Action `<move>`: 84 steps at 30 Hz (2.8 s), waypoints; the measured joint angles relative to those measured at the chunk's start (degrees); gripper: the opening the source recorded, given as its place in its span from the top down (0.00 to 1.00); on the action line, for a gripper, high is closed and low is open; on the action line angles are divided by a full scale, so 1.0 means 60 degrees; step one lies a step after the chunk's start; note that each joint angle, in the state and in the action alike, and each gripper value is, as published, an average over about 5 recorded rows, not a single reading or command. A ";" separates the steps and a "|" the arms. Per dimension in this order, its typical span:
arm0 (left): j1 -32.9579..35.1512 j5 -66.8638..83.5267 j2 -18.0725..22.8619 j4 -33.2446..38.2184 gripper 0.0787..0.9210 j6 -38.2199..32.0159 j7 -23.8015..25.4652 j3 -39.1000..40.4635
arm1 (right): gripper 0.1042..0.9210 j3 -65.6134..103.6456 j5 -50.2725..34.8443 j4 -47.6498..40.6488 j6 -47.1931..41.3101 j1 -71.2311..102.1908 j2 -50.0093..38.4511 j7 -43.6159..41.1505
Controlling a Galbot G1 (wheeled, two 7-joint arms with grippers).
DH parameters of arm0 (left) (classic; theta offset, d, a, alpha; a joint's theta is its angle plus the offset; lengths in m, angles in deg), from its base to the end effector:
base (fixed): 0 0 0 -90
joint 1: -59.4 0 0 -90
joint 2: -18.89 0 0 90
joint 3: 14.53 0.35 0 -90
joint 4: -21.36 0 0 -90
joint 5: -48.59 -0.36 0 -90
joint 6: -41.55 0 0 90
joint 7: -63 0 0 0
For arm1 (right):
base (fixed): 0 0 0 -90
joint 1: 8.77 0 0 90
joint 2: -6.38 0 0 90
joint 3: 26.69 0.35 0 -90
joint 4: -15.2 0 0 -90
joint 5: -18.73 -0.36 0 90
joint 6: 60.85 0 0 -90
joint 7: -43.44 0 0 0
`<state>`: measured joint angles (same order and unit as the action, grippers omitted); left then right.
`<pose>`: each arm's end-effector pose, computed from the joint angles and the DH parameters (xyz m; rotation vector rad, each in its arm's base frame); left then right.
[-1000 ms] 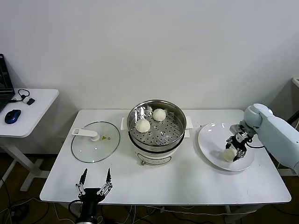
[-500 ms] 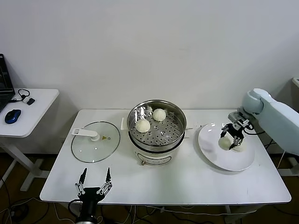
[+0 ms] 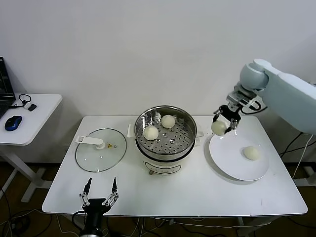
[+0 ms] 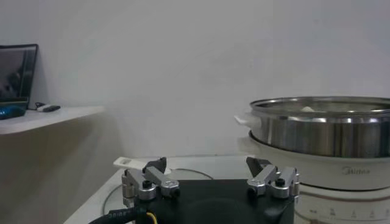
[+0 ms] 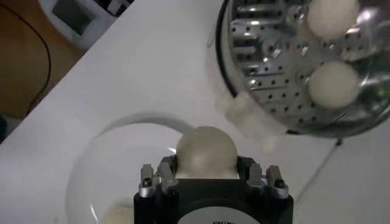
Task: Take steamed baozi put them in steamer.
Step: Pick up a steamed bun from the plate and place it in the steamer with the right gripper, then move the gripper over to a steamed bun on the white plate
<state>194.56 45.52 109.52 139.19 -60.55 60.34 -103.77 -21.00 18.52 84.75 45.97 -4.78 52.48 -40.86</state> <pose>0.0955 -0.0062 -0.3540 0.0465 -3.0505 -0.0563 0.5765 -0.0881 -0.0067 1.7653 -0.9403 1.7807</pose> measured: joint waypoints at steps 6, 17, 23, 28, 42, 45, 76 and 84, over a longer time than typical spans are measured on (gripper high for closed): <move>-0.0012 -0.0029 0.0027 0.0025 0.12 0.0024 -0.0007 -0.0005 | 0.35 -0.0350 -0.0002 0.0209 0.0341 -0.0609 0.0838 0.0015; 0.0041 -0.0027 0.0026 0.0077 0.12 0.0076 -0.0021 -0.0175 | 0.35 -0.0579 0.0521 0.0009 0.0931 -0.0624 0.2818 0.0064; 0.0079 0.0012 0.0026 0.0022 0.12 0.0049 -0.0030 -0.0235 | 0.35 -0.0731 0.0730 -0.0209 0.1142 -0.0372 0.3606 0.0082; 0.0053 0.0015 0.0036 -0.0001 0.12 0.0085 -0.0033 -0.0229 | 0.35 -0.0880 0.0847 -0.0266 0.1238 -0.0125 0.3939 0.0097; 0.0085 0.0014 0.0053 -0.0025 0.12 0.0095 -0.0037 -0.0246 | 0.35 -0.1294 0.1075 -0.0242 0.1463 0.0366 0.4420 0.0147; 0.0086 0.0014 0.0058 -0.0028 0.12 0.0094 -0.0038 -0.0244 | 0.35 -0.1356 0.1097 -0.0219 0.1498 0.0423 0.4443 0.0164; 0.0067 0.0018 0.0069 -0.0064 0.12 0.0092 -0.0043 -0.0209 | 0.12 -0.1421 0.1142 -0.0284 0.1809 0.0598 0.4386 0.0347; 0.0056 0.0015 0.0079 -0.0067 0.12 0.0103 -0.0044 -0.0173 | 0.12 -0.1308 0.0755 -0.0507 0.1881 0.0245 0.4150 0.0238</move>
<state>194.90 45.61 109.99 138.80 -59.93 60.07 -104.80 -28.85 23.05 81.71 57.26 -3.32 77.39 -39.43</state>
